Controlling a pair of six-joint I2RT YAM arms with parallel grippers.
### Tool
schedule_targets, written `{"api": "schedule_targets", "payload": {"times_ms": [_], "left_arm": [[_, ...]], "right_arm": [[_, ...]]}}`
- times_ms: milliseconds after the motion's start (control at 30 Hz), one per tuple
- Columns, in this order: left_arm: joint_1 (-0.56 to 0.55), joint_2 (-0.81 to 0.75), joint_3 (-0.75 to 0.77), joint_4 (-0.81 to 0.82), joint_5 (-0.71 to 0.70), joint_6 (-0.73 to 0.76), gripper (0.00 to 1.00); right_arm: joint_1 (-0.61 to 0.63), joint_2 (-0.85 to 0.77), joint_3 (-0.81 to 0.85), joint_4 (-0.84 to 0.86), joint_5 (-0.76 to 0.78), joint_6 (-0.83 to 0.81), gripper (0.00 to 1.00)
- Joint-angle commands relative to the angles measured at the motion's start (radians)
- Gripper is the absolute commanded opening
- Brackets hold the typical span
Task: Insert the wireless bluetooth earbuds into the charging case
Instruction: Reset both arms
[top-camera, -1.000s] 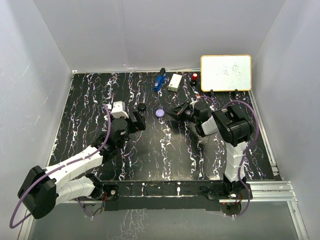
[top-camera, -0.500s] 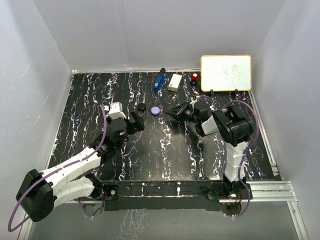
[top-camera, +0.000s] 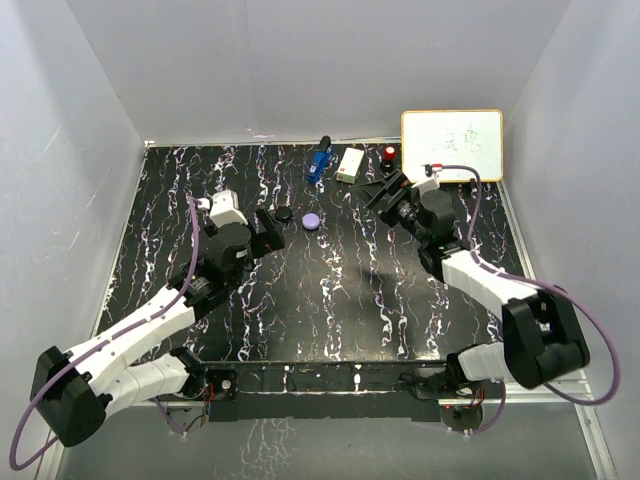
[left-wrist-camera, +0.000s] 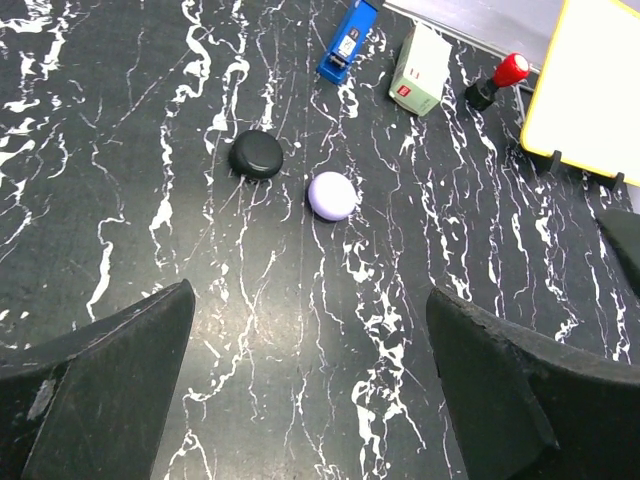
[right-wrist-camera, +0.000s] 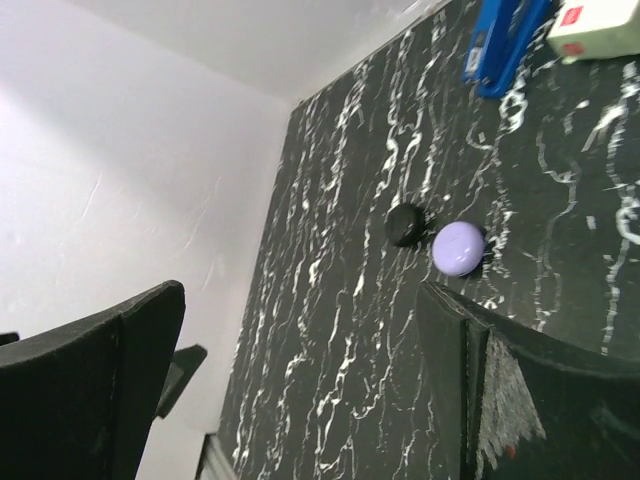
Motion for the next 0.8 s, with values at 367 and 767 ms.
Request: {"api": "schedule_targets", "payload": {"times_ms": [367,767], "left_arm": [[-0.002,-0.208,0.020,-0.259,-0.110,-0.077,0.99],[-0.002,-0.320,-0.013,-0.378,-0.137,-0.140,0.99]], "right_arm": [[-0.007,-0.469,-0.171,-0.361,0.287,-0.098,0.98],[-0.007,-0.564,-0.159,-0.501,0.273,-0.104,0.98]]}}
